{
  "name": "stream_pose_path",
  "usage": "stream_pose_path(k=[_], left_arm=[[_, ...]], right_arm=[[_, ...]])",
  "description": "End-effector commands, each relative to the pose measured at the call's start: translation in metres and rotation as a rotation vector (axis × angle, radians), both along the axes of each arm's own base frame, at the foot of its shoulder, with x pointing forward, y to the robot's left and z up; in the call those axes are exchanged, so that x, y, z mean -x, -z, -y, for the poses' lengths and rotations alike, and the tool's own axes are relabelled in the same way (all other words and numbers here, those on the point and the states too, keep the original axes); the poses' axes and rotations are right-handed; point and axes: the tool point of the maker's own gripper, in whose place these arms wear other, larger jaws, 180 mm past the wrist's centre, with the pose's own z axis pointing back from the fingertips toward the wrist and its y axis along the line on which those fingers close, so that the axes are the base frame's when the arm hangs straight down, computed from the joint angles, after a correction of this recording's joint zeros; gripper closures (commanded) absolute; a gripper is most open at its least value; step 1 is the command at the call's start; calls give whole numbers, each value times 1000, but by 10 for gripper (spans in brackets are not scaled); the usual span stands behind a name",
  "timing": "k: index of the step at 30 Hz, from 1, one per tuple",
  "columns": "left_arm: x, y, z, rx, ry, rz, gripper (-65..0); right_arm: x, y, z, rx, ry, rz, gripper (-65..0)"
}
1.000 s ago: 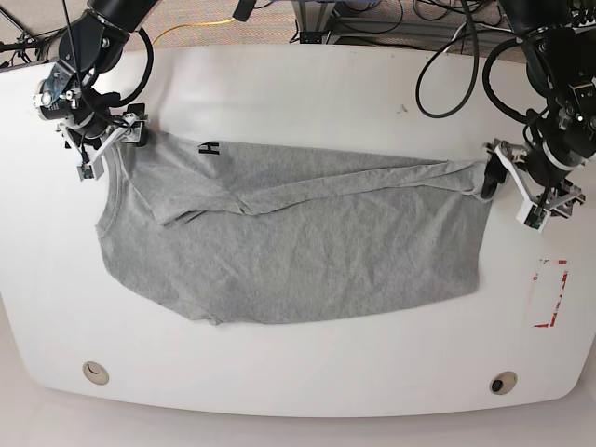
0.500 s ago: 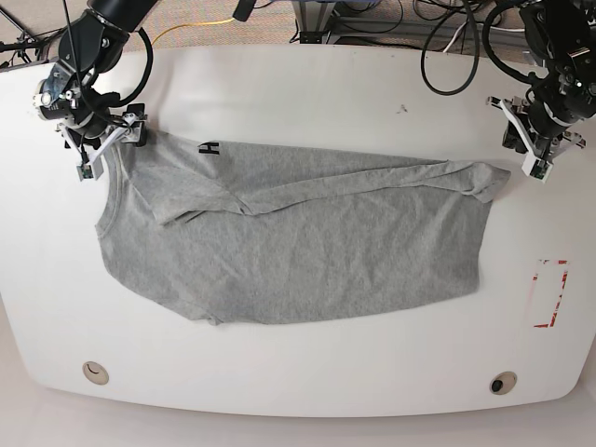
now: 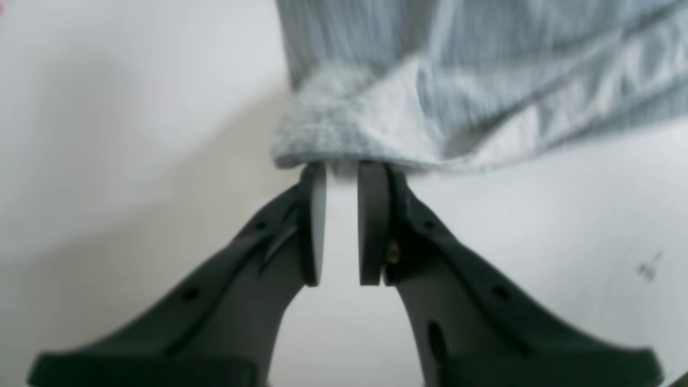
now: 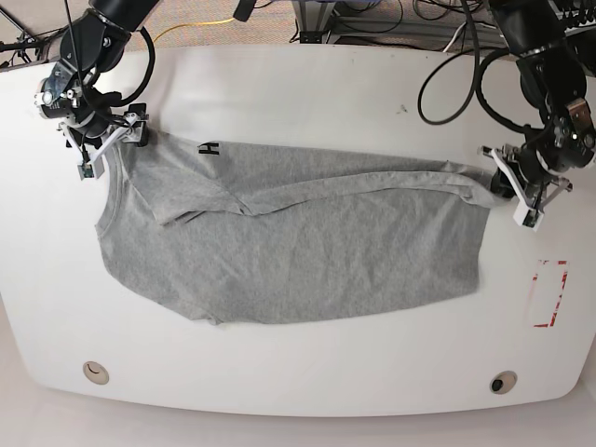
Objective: Fold the T-shirt properly
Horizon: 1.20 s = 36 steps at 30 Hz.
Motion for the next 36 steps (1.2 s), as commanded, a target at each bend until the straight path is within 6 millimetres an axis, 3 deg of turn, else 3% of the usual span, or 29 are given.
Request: stream_pose_path(k=[1,7,11,16,19,21,24,31,36], left_arm=[[-18,-3,-16,11,-71,14,-88],[-54,5,-33,44,-164,-26,-89],[-73,-3,-40,46,-183,8,-89],[-71,-28,-55,17,-218,63,-101],[-53,-25,-59,-20,-211,38,-203],[-41,-26,-53,-67,-144,40,-318],[-19,-21,-45,-114,-94,25,-388],[9,-3,9,-160,80,-27,-333],[0,6,37,-89,94,-20,-319]], right_arm=[[-7,-11,8,13,15,46,-488],[-5,-9,5,3,21,43,-488],[-5,-8,3,-2,20,44,-488],[-5,-9,3,-1,22,45,-488],[-6,-9,4,0,23,47,-488],[-7,-11,4,3,22,51,-488],[-9,-17,4,16,18,66,-488],[-11,-18,4,19,14,72,-488],[-11,-19,4,19,14,73,-488]])
